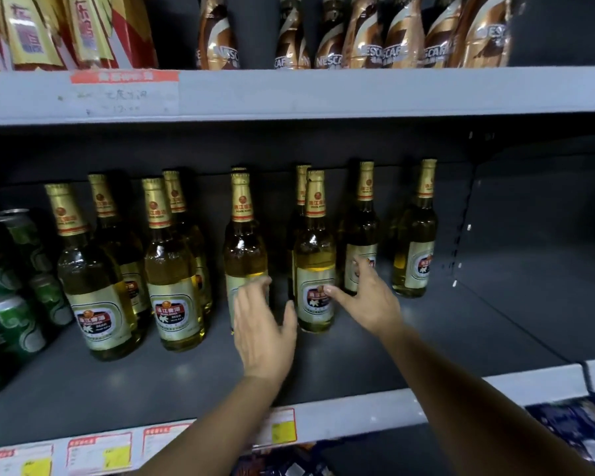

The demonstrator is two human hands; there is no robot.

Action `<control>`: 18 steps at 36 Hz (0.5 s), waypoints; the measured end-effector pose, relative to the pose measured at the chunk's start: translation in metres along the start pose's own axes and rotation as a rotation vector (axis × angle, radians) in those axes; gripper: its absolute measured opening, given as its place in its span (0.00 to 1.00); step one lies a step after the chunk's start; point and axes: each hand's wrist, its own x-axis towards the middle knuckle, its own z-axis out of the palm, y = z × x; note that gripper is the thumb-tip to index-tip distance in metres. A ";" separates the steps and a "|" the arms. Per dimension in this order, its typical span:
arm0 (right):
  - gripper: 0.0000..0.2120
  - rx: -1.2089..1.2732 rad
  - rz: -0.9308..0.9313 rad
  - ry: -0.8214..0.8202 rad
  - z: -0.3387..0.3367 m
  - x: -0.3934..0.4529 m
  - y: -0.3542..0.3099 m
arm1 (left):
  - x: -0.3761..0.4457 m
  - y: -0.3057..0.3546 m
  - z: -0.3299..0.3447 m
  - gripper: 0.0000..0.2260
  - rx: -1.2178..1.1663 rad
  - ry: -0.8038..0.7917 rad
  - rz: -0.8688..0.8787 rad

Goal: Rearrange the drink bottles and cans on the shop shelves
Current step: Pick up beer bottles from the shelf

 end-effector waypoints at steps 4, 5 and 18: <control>0.34 -0.157 -0.008 0.003 -0.038 -0.019 0.042 | -0.016 0.043 0.029 0.18 0.004 -0.167 0.097; 0.33 -0.199 -0.003 -0.003 -0.052 -0.023 0.056 | -0.020 0.055 0.039 0.18 0.013 -0.222 0.112; 0.28 -0.608 0.193 -0.011 -0.283 -0.091 0.276 | -0.108 0.247 0.197 0.25 0.170 -0.687 0.343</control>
